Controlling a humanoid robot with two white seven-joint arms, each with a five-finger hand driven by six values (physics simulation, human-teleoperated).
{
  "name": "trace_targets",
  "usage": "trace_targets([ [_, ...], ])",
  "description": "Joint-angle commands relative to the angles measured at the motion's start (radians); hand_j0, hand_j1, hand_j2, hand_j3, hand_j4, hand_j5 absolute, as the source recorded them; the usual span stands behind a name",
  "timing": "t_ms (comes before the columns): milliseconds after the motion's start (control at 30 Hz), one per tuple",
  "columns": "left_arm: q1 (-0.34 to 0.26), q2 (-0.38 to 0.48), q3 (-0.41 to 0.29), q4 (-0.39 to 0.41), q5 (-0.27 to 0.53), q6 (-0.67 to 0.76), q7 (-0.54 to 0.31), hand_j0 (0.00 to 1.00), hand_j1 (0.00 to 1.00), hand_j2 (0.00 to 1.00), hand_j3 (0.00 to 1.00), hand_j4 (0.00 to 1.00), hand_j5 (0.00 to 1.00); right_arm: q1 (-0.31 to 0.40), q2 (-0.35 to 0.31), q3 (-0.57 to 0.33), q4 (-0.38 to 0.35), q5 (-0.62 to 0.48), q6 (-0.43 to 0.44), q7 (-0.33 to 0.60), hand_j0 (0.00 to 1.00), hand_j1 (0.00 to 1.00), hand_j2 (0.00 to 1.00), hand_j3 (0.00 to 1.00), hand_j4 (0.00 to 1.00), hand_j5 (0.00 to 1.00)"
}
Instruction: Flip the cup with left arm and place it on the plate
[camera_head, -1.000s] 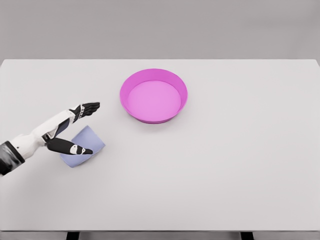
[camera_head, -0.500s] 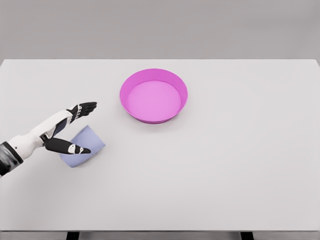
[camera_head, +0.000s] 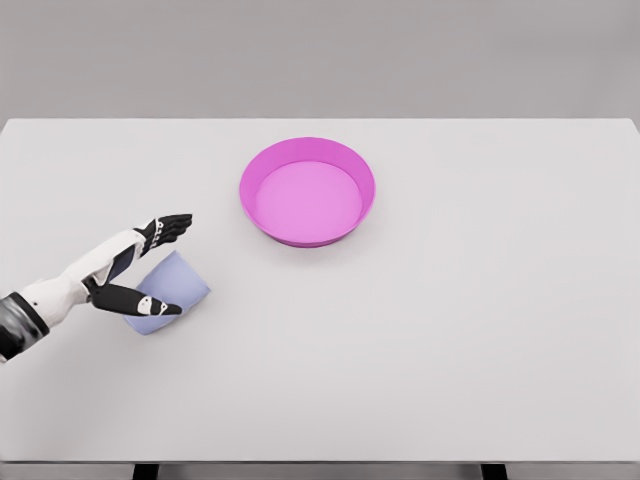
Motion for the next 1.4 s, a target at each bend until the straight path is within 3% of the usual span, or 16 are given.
trace_targets([
  [0, 0.0, -0.002, 0.001, -0.001, 0.005, 0.009, 0.0, 1.0, 1.0, 1.0, 1.0, 1.0, 1.0, 0.0, 0.0, 0.0, 0.0, 0.0, 0.0, 0.0, 1.0, 1.0, 1.0, 1.0, 1.0, 1.0],
  [433, 0.023, -0.002, 0.049, -0.001, 0.005, 0.012, 0.001, 1.0, 1.0, 1.0, 1.0, 1.0, 1.0, 0.0, 0.0, 0.0, 0.0, 0.0, 0.0, 0.0, 1.0, 1.0, 1.0, 1.0, 1.0, 1.0],
  [1367, 0.058, -0.049, 0.073, -0.001, 0.005, 0.015, 0.001, 1.0, 1.0, 1.0, 1.0, 1.0, 1.0, 0.0, 0.0, 0.0, 0.0, 0.0, 0.0, 0.0, 1.0, 1.0, 1.0, 1.0, 1.0, 1.0],
])
